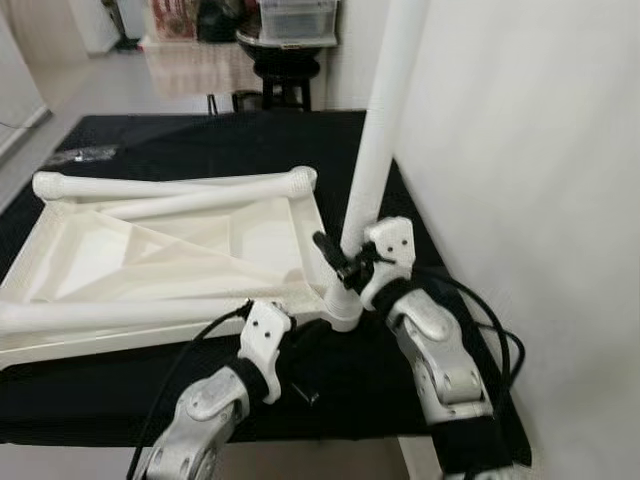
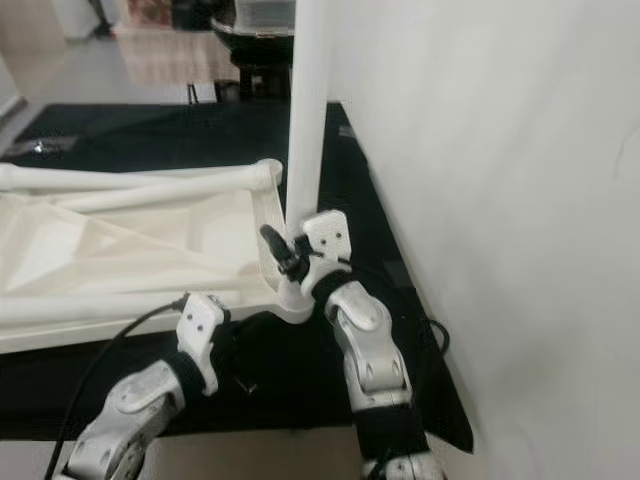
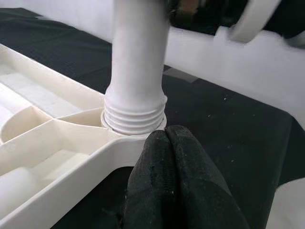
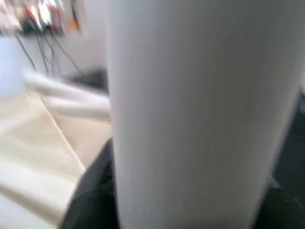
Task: Building children table
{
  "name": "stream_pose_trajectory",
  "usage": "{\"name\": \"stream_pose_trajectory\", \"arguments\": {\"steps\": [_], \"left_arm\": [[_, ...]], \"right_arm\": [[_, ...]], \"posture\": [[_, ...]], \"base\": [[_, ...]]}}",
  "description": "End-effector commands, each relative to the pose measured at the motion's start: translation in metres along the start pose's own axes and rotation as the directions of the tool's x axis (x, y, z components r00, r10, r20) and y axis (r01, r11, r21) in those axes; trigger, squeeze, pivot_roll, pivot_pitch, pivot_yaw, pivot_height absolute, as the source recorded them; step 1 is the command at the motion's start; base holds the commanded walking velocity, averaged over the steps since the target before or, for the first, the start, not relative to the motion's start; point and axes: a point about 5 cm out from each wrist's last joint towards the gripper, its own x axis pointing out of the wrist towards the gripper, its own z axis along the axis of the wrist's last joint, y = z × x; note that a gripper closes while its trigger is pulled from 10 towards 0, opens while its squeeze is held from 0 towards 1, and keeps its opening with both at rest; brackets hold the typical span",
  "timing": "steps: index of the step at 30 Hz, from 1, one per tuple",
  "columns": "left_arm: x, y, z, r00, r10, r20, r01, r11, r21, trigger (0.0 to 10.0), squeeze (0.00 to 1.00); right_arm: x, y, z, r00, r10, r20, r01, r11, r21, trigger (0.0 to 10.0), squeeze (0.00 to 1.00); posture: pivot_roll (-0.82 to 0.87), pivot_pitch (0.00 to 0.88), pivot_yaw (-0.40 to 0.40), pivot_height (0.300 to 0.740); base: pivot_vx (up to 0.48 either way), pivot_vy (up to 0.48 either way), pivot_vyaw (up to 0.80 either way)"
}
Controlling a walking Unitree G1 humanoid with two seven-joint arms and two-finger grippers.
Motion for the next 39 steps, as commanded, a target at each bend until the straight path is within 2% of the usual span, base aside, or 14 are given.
{"name": "stream_pose_trajectory", "arguments": {"steps": [1, 5, 7, 8, 14, 15, 20, 22, 23, 24, 30, 37, 38, 39], "left_arm": [[-0.002, 0.000, -0.002, 1.000, 0.008, -0.011, -0.008, 1.000, -0.003, 10.0, 0.00], [-0.001, 0.000, -0.002, 1.000, 0.003, -0.013, -0.003, 1.000, -0.006, 10.0, 0.00], [-0.001, 0.000, -0.002, 1.000, -0.003, -0.016, 0.003, 1.000, -0.009, 10.0, 0.00], [0.000, 0.000, -0.003, 1.000, -0.007, -0.018, 0.007, 1.000, -0.010, 10.0, 0.00], [0.002, 0.000, -0.004, 1.000, -0.008, -0.020, 0.007, 1.000, -0.010, 10.0, 0.00], [0.002, 0.000, -0.004, 1.000, -0.008, -0.020, 0.007, 1.000, -0.010, 10.0, 0.00], [0.003, -0.001, -0.006, 1.000, -0.004, -0.021, 0.004, 1.000, -0.008, 10.0, 0.00], [0.003, -0.001, -0.006, 1.000, -0.003, -0.021, 0.003, 1.000, -0.008, 10.0, 0.00], [0.003, -0.001, -0.006, 1.000, -0.003, -0.021, 0.003, 1.000, -0.008, 10.0, 0.00], [0.003, -0.002, -0.006, 1.000, -0.003, -0.020, 0.003, 1.000, -0.007, 10.0, 0.00], [0.003, -0.003, -0.005, 1.000, -0.003, -0.017, 0.002, 1.000, -0.008, 10.0, 0.00], [0.003, -0.004, -0.004, 1.000, -0.003, -0.012, 0.003, 1.000, -0.011, 10.0, 0.00], [0.003, -0.004, -0.004, 1.000, -0.003, -0.011, 0.003, 1.000, -0.012, 10.0, 0.00], [0.001, -0.003, -0.003, 1.000, -0.003, -0.010, 0.003, 1.000, -0.013, 10.0, 0.00]], "right_arm": [[-0.011, -0.008, -0.034, 0.989, -0.036, -0.143, 0.043, 0.998, 0.049, 10.0, 1.00], [-0.008, -0.010, -0.027, 0.993, 0.021, -0.114, -0.014, 0.998, 0.061, 10.0, 1.00], [-0.002, -0.014, -0.014, 0.992, 0.109, -0.060, -0.104, 0.991, 0.079, 10.0, 1.00], [0.002, -0.021, 0.000, 0.979, 0.204, -0.014, -0.203, 0.976, 0.075, 10.0, 0.00], [0.008, -0.039, 0.029, 0.908, 0.420, 0.000, -0.420, 0.907, -0.020, 10.0, 0.00], [0.008, -0.039, 0.029, 0.908, 0.420, 0.000, -0.420, 0.907, -0.020, 10.0, 0.00], [0.013, -0.049, 0.033, 0.789, 0.611, -0.063, -0.612, 0.791, 0.000, 10.0, 0.00], [0.015, -0.052, 0.034, 0.783, 0.619, -0.067, -0.620, 0.785, 0.009, 9.3, 0.00], [0.017, -0.054, 0.035, 0.786, 0.615, -0.065, -0.615, 0.788, 0.020, 3.4, 0.00], [0.019, -0.058, 0.036, 0.790, 0.610, -0.062, -0.610, 0.792, 0.033, 0.0, 0.00], [0.023, -0.067, 0.040, 0.799, 0.600, -0.047, -0.596, 0.800, 0.069, 0.0, 0.00], [0.010, -0.070, 0.021, 0.824, 0.566, -0.030, -0.561, 0.822, 0.100, 0.0, 0.00], [0.006, -0.069, 0.016, 0.832, 0.554, -0.026, -0.549, 0.829, 0.104, 0.0, 0.00], [-0.003, -0.064, -0.005, 0.877, 0.468, -0.108, -0.459, 0.883, 0.098, 0.0, 0.00]], "posture": [[-0.01, 0.100, -0.004, 0.740], [-0.01, 0.096, -0.002, 0.740], [-0.01, 0.092, 0.000, 0.740], [-0.01, 0.086, 0.001, 0.740], [0.00, 0.072, -0.007, 0.740], [0.00, 0.072, -0.007, 0.740], [0.02, 0.061, -0.016, 0.740], [0.02, 0.061, -0.018, 0.740], [0.02, 0.061, -0.018, 0.740], [0.03, 0.062, -0.020, 0.740], [0.03, 0.066, -0.023, 0.740], [0.02, 0.075, -0.020, 0.740], [0.01, 0.080, -0.020, 0.740], [0.00, 0.085, -0.024, 0.740]], "base": [[0.000, 0.000, 0.00], [0.000, 0.000, 0.00], [0.000, 0.000, 0.00], [0.000, 0.000, 0.00], [0.000, 0.000, 0.00], [0.000, 0.000, 0.00], [0.000, 0.000, 0.00], [0.000, 0.000, 0.00], [0.000, 0.000, 0.00], [0.000, 0.000, 0.00], [0.000, 0.000, 0.00], [0.000, 0.000, 0.00], [0.000, 0.000, 0.00], [0.000, 0.000, 0.00]]}}
